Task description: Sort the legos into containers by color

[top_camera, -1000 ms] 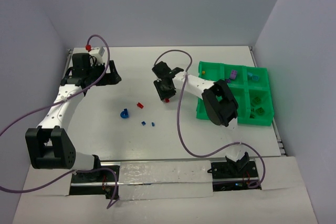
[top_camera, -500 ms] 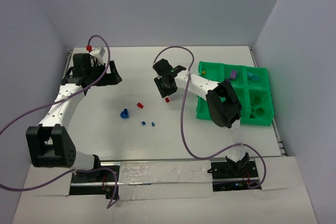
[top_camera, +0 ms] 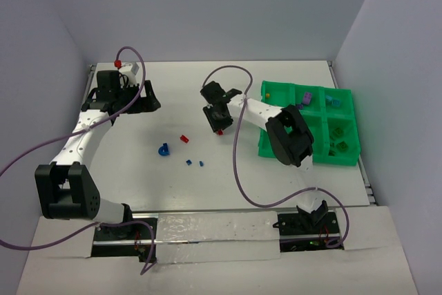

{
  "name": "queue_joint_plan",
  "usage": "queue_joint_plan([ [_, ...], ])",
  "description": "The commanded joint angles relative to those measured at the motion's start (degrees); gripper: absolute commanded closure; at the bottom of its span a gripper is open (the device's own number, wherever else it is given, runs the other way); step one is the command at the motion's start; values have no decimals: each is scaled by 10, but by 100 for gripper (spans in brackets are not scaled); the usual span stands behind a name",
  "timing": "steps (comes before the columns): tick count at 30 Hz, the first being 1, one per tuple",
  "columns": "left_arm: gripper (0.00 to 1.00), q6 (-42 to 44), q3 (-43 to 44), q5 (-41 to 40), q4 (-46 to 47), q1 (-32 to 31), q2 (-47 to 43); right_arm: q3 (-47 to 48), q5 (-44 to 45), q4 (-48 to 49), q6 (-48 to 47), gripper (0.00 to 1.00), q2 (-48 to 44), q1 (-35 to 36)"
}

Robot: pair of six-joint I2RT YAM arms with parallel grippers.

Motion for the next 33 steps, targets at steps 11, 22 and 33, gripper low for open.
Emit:
queue_joint_plan([
  [11,3,4,27,17,15,2,1,-26,-9,14,-1,79,-2,-8],
  [22,4,77,45,51,-1,-27,12,-108,-156,11,-109,100,-271,-104],
  [33,3,170,52,66,-26,-135,48,-197,-153,-108,-255,100,-427,-381],
])
